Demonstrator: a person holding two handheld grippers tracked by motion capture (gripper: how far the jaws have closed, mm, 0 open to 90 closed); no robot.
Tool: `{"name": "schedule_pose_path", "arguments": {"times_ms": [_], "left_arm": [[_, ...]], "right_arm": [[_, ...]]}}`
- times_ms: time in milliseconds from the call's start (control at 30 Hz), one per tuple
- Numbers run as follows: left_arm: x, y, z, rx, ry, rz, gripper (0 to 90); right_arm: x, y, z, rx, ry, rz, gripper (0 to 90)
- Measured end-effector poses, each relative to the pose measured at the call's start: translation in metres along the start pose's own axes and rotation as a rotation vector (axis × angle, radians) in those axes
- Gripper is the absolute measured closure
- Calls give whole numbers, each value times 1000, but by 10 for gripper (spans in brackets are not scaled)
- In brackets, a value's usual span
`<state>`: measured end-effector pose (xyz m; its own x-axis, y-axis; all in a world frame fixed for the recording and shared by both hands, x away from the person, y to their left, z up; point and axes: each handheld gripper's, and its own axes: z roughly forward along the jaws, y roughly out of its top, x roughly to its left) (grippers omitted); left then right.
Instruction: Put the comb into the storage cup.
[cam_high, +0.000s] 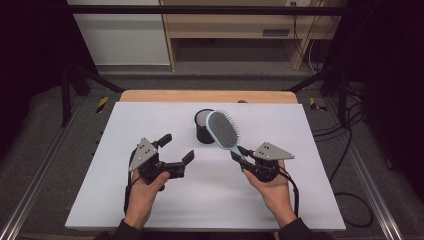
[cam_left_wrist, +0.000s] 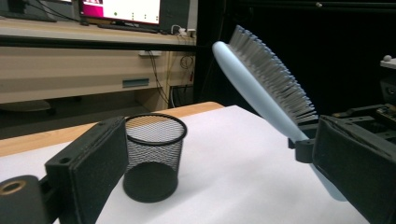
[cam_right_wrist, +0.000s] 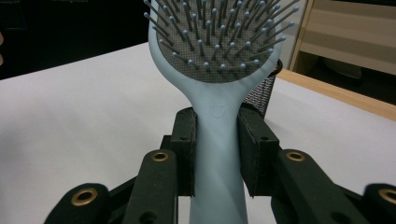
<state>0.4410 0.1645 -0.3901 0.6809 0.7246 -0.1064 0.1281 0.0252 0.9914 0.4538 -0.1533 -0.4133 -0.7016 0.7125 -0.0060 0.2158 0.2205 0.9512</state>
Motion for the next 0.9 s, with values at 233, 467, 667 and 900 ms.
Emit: {"name": "schedule_pose_path", "arguments": {"times_ms": [233,467,667,900], "left_arm": [[-11,-5,5,15,-32,-13,35],[-11,-5,5,9,-48,-62,36],[-12,-6,5,10,-60,-66,36],[-15,-7,7,14,-69,-61,36]], "right_arm": [[7,0,1,-5,13,-8,694],[16,0,4,-4,28,-21,695],[24,0,8,1,41,-38,694],[28,0,10,4,48,-48,694]]}}
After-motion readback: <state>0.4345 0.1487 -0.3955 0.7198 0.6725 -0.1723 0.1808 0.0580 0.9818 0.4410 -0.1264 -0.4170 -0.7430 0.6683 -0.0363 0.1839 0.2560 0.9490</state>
